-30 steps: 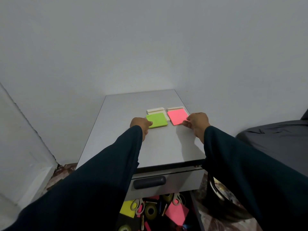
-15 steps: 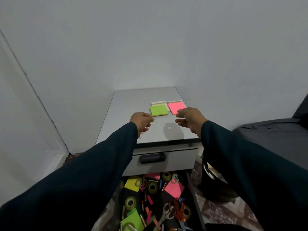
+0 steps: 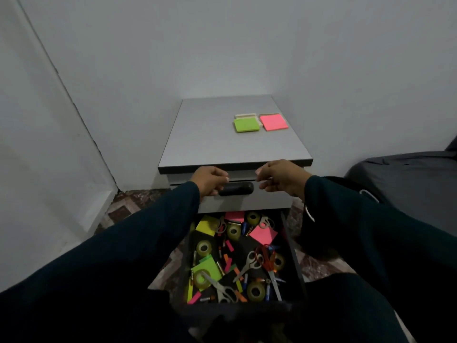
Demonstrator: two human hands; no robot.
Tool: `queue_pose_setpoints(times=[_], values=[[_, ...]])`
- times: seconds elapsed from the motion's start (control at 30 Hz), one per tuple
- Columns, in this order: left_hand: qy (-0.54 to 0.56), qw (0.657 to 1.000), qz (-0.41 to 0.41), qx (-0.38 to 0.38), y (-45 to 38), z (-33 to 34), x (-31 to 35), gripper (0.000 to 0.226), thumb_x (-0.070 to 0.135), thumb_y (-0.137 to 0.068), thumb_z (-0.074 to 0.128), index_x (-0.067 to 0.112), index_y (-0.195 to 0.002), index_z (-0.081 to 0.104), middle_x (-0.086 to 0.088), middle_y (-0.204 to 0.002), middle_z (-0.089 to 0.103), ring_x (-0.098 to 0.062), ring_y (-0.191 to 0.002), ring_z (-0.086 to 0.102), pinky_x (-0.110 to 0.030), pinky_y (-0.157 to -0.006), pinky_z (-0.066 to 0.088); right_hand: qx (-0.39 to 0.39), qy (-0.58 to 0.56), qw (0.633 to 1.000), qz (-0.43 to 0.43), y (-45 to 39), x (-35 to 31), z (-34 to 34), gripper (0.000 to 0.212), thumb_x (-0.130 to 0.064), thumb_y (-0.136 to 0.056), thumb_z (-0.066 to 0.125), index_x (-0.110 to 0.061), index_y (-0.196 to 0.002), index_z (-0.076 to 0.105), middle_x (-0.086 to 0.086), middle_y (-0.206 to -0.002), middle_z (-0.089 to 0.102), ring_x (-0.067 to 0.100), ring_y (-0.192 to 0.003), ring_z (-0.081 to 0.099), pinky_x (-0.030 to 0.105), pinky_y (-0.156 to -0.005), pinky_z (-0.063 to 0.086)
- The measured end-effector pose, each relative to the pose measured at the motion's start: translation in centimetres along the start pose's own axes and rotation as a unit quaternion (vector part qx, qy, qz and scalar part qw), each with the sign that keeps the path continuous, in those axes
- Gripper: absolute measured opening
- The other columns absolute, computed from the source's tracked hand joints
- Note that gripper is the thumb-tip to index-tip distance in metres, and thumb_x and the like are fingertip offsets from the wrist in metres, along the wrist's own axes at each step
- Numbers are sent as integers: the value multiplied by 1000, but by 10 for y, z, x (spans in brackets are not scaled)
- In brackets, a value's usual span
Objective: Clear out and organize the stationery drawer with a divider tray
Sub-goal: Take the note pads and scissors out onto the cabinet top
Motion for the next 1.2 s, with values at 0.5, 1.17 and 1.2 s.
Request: queue_pose_setpoints(times=[0.5,1.17,1.2], values=[[-250,964,-78,-46,2,21,-161,17,10,-86,65,8,-102,65,-9,-94,65,-13,-82,55,-19,-65,44,-40,114,988,93,-25,154,38,9,4,-89,52,-2,-95,56,12,-84,56,19,-60,55,23,-48,45],[-531,820,-110,-184,-41,64,-272,53,24,-95,54,12,-143,35,-14,-136,50,-31,-123,50,-41,-99,44,-23,399,916,34,-102,241,43,36,-9,-90,54,-4,-126,51,16,-132,50,28,-118,52,29,-97,41],[-538,815,-109,-188,-43,66,-275,55,25,-95,54,12,-144,32,-13,-137,50,-31,-123,50,-40,-99,45,-18,404,914,38,-104,243,42,38,-8,-90,54,-3,-127,49,17,-132,49,29,-118,51,30,-97,41]])
Point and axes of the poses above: each hand's wrist, its own y-axis away from the middle knuckle, its own z-axis out of the palm, x = y × z, the point moved 5 cm from there along -y, towards the middle knuckle
